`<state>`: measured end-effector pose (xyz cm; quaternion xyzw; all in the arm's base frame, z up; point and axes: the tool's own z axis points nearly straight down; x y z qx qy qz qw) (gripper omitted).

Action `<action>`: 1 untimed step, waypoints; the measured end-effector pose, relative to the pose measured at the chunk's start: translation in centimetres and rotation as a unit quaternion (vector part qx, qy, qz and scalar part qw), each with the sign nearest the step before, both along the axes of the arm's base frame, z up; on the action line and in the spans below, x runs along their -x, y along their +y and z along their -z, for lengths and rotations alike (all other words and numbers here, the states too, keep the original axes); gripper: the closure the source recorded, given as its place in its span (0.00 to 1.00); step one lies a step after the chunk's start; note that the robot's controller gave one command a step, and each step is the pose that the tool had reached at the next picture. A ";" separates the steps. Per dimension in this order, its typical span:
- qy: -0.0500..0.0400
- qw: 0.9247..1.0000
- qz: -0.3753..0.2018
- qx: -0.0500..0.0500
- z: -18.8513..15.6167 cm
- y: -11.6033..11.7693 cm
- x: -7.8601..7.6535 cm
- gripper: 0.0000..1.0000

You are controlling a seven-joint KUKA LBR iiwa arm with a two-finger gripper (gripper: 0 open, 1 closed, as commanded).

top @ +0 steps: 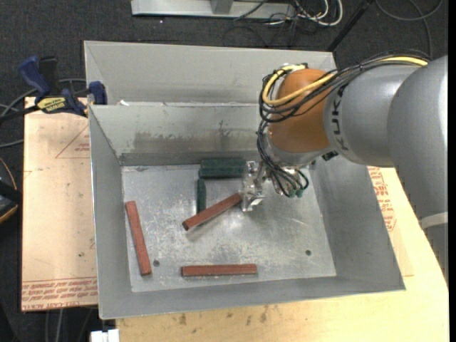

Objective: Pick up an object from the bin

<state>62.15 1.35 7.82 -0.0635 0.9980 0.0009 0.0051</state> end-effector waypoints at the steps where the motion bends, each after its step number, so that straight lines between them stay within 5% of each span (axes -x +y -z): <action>1: 0.001 1.000 0.000 0.000 0.2 0.0 0.1 0.00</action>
Offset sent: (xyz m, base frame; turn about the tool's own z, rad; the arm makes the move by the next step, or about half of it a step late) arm 0.0000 0.0000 0.0000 0.0000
